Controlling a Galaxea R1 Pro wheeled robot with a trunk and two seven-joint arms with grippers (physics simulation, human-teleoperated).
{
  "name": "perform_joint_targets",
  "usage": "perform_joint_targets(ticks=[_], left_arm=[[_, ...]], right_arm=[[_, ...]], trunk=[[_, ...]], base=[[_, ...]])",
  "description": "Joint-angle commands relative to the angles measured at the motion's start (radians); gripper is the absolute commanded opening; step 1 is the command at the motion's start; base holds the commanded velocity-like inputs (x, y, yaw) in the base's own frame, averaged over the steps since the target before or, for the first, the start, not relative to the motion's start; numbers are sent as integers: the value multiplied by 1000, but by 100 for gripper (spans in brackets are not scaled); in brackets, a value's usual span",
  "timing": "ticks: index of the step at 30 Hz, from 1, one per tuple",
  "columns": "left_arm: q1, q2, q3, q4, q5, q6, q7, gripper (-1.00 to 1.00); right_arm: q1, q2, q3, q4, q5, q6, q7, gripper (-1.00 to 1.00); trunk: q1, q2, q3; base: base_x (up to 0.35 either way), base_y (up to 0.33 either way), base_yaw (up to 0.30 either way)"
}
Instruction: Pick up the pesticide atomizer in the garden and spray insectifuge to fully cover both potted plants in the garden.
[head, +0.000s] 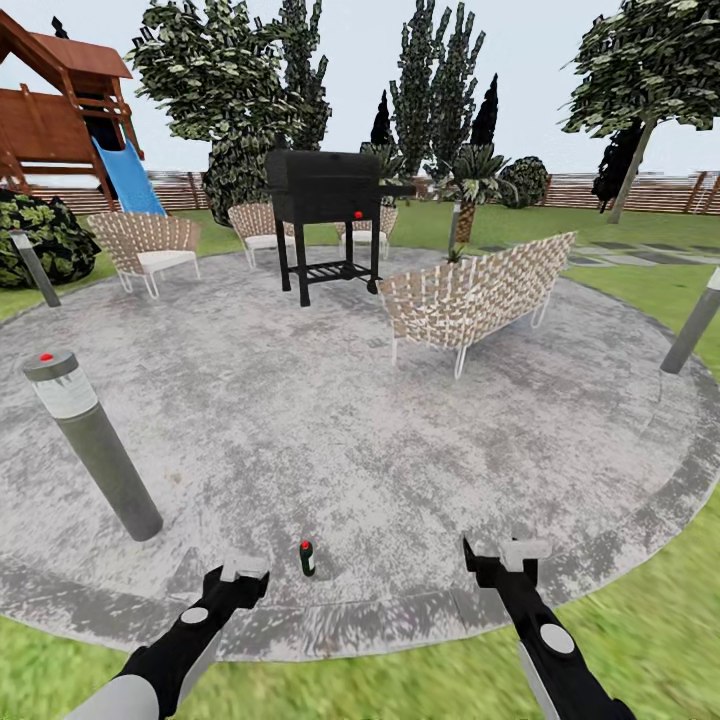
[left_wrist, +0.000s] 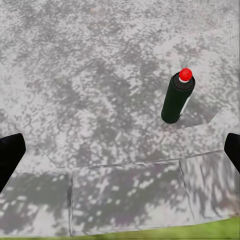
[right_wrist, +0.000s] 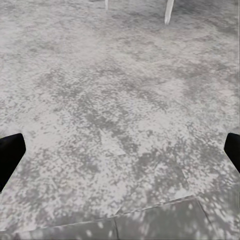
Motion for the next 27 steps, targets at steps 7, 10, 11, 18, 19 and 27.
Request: perform_joint_targets(ticks=[7,10,11,18,19,27], left_arm=[[-1,2,-10,1,1,11,0,100],[-1,2,-10,1,1,12,-1,100],[-1,2,-10,1,1,12,-1,100],[-1,3,-7,1,7,10,-1,100],[-1,3,-7,1,8,10,-1,100],[-1,3,-3,1,12,2,0,100]], right_arm=[[0,-2,-4,1,0,-3,-1,100],[0,-2,-5,2,1,-3,-1,100],[0,-2,-6,2,1,-3,-1,100],[0,-2,-6,2,1,-4,-2,100],[0,-2,-5,2,1,-4,-3,100],[0,-2,-3,3,1,-4,-3,100]], trunk=[[27,-50,-29],[38,-71,-42],[42,-78,-47],[62,-113,-79],[63,-113,-84],[66,-115,-118]], base=[[0,0,-130],[0,0,-181],[0,0,-183],[0,0,-193],[0,0,-207],[0,0,-71]])
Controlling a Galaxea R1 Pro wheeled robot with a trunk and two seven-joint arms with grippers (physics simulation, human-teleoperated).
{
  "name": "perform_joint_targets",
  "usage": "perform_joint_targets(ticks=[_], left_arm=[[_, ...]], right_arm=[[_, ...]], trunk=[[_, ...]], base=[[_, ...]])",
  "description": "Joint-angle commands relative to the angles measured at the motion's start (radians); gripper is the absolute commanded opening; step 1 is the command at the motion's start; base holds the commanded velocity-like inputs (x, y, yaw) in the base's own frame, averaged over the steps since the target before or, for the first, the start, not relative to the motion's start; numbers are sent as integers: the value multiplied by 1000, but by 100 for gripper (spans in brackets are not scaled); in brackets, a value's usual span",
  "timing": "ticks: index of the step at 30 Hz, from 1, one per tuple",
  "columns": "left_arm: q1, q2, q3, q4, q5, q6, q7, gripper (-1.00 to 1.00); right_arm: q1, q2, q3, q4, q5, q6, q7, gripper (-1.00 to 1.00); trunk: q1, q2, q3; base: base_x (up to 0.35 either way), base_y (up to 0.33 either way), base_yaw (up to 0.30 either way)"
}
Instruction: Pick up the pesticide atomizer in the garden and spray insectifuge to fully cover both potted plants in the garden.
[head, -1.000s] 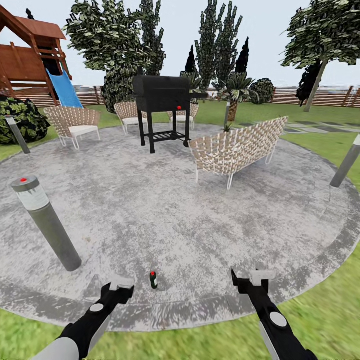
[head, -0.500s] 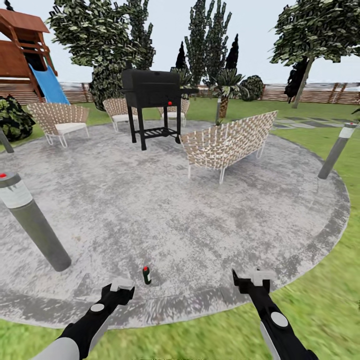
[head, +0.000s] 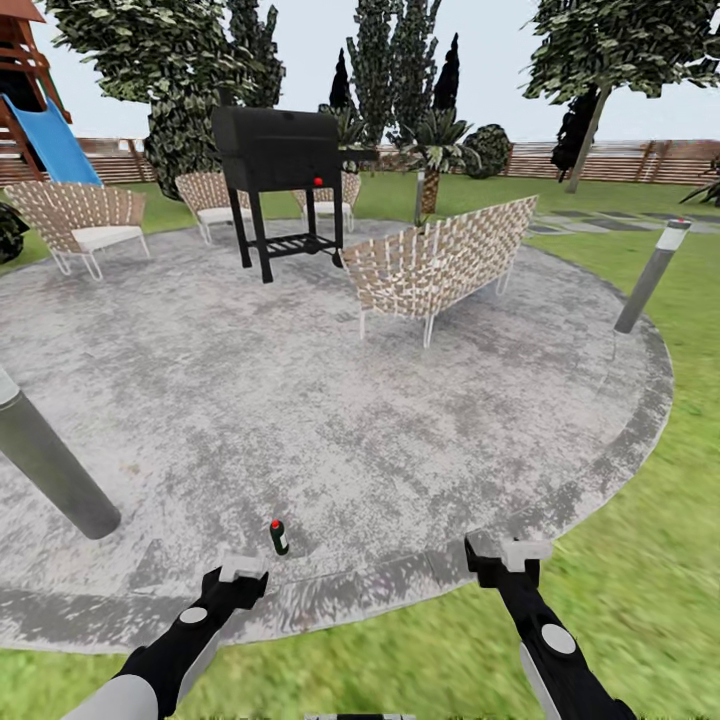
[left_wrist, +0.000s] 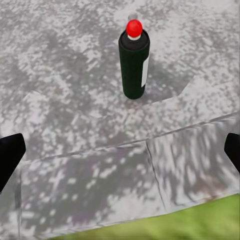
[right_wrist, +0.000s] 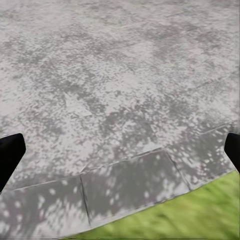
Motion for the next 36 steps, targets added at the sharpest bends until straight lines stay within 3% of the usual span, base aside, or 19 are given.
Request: perform_joint_targets(ticks=[1,17,24,36], left_arm=[[-1,1,-5,1,1,-5,0,100],[-1,0,-9,-8,-4,-14,0,100],[-2,-1,-8,-6,-5,-91,0,100],[-2,1,-7,-1,-3,-99,0,100]], right_arm=[[0,0,0,1,0,-3,0,100],[0,0,-3,-1,0,-4,-1,100],[0,-1,-4,-1,0,-4,-2,100],[0,-2,-4,0,0,-4,-2,100]], trunk=[[0,-1,-5],[7,-4,-82],[11,-6,-120],[16,-9,-185]], base=[[0,0,-5],[0,0,-33],[0,0,-62],[0,0,-62]])
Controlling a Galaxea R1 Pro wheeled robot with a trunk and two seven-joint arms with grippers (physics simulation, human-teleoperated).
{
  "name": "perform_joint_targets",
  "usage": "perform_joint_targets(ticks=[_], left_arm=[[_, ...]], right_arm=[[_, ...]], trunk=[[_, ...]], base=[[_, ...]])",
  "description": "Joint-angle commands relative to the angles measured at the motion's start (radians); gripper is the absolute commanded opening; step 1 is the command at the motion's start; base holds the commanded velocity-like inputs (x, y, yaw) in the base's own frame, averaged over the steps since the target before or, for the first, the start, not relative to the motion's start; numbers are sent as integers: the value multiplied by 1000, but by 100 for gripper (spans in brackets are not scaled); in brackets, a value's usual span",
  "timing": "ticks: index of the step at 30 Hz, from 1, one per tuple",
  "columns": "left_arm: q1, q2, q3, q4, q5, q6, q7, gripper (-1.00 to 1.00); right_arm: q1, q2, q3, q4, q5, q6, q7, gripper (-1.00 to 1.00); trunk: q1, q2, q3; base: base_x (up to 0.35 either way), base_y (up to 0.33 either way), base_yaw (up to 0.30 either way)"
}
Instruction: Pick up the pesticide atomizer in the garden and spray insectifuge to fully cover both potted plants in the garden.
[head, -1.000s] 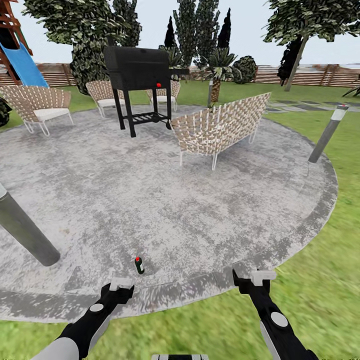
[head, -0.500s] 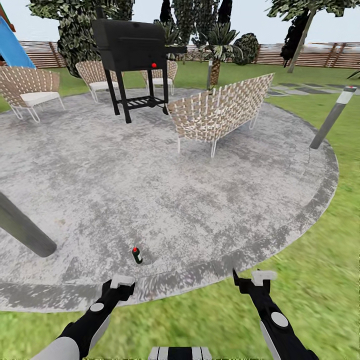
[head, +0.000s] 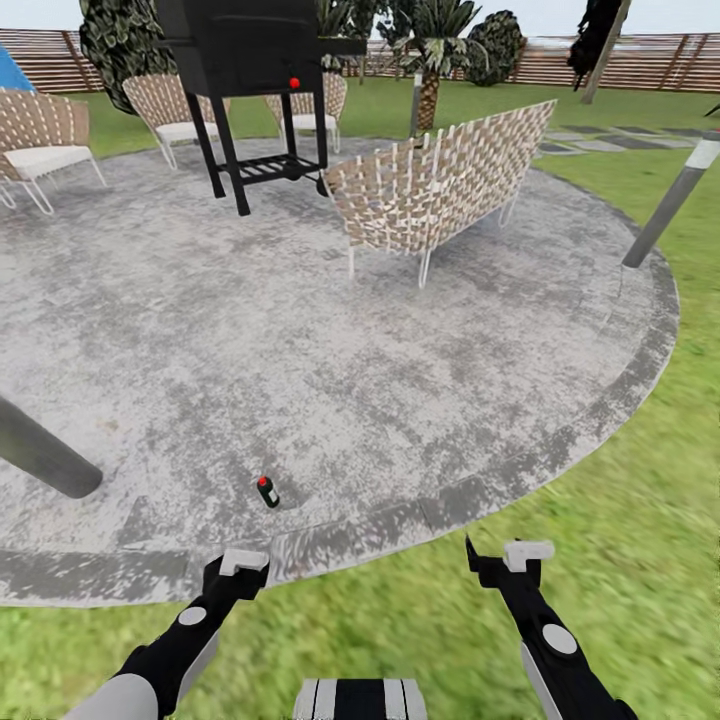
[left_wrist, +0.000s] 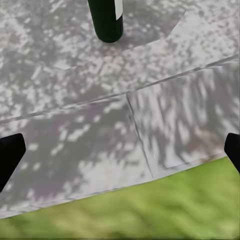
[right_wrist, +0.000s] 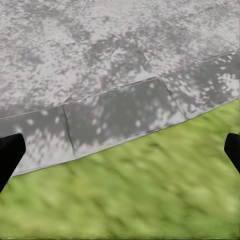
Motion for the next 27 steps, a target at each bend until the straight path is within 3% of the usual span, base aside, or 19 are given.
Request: perform_joint_targets(ticks=[1,11,22,27], left_arm=[[0,1,-4,1,0,-3,0,100],[0,2,-5,1,0,-7,0,100],[0,4,0,0,-2,-15,0,100],[0,5,2,1,-2,-16,0,100]], right_arm=[[0,0,0,0,0,-3,0,100],[0,0,0,0,0,-3,0,100],[0,0,0,0,0,-3,0,100],[0,0,0,0,0,-3,0,100]], trunk=[[0,-1,-6],[5,-3,-60],[5,-3,-74],[5,-3,-74]], base=[[0,0,-62],[0,0,-62],[5,0,-28],[238,0,-1]])
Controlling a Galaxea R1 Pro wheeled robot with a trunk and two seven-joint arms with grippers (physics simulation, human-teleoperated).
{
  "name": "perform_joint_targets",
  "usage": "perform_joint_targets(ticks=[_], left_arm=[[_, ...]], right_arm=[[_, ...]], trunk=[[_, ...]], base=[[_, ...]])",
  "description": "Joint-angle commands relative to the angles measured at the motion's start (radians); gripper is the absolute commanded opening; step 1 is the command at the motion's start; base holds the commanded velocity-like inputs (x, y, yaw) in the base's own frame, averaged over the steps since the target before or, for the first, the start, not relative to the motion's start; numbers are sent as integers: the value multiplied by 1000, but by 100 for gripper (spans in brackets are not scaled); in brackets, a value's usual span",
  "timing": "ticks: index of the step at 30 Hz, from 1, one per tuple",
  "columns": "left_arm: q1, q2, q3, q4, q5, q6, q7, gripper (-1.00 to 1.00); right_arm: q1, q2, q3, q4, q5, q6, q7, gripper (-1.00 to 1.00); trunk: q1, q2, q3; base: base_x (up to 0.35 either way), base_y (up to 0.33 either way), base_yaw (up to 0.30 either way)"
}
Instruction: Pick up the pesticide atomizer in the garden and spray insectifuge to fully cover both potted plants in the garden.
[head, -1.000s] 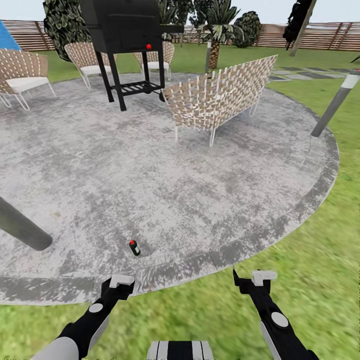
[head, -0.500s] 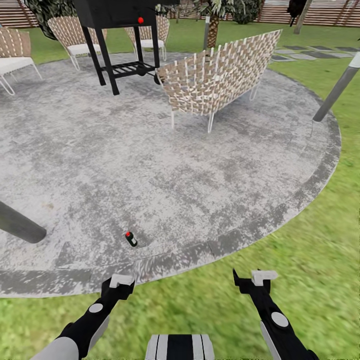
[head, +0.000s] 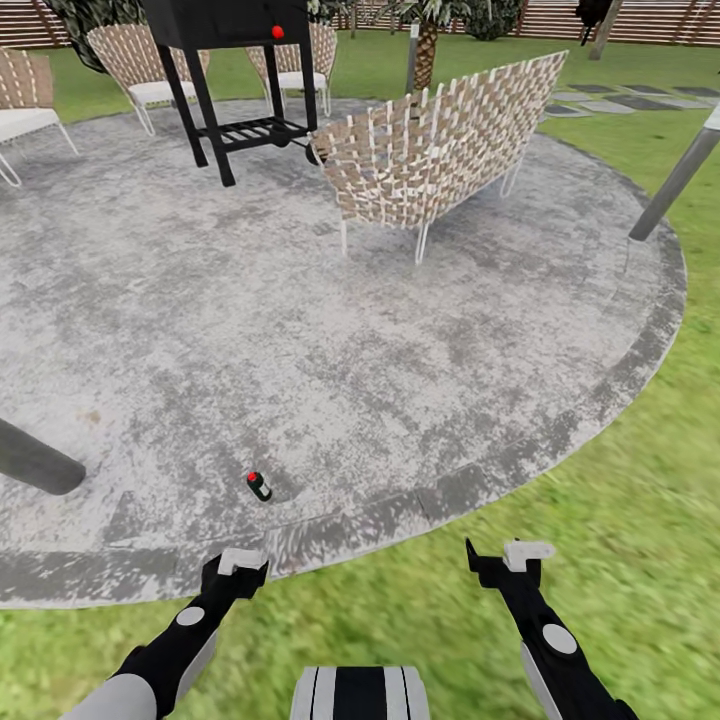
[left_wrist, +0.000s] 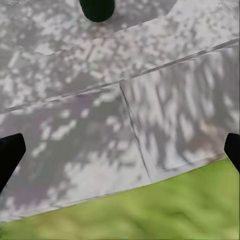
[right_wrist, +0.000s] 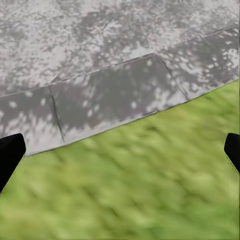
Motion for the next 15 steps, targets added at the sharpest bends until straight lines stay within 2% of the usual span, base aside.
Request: perform_joint_targets(ticks=[1,4,11,15], left_arm=[[0,0,-5,1,-1,-3,0,100],[0,0,-7,1,-3,-4,0,100],[0,1,-6,1,4,-5,0,100],[0,1,-4,1,5,-6,0,100]], right_arm=[[0,0,0,0,0,-3,0,100],[0,0,0,0,0,-3,0,100],[0,0,0,0,0,-3,0,100],[0,0,0,0,0,-3,0,100]], trunk=[[0,0,-1],[0,0,-1],[0,0,-1],[0,0,-1]], base=[[310,0,0],[218,0,0],[39,1,0],[128,82,0]])
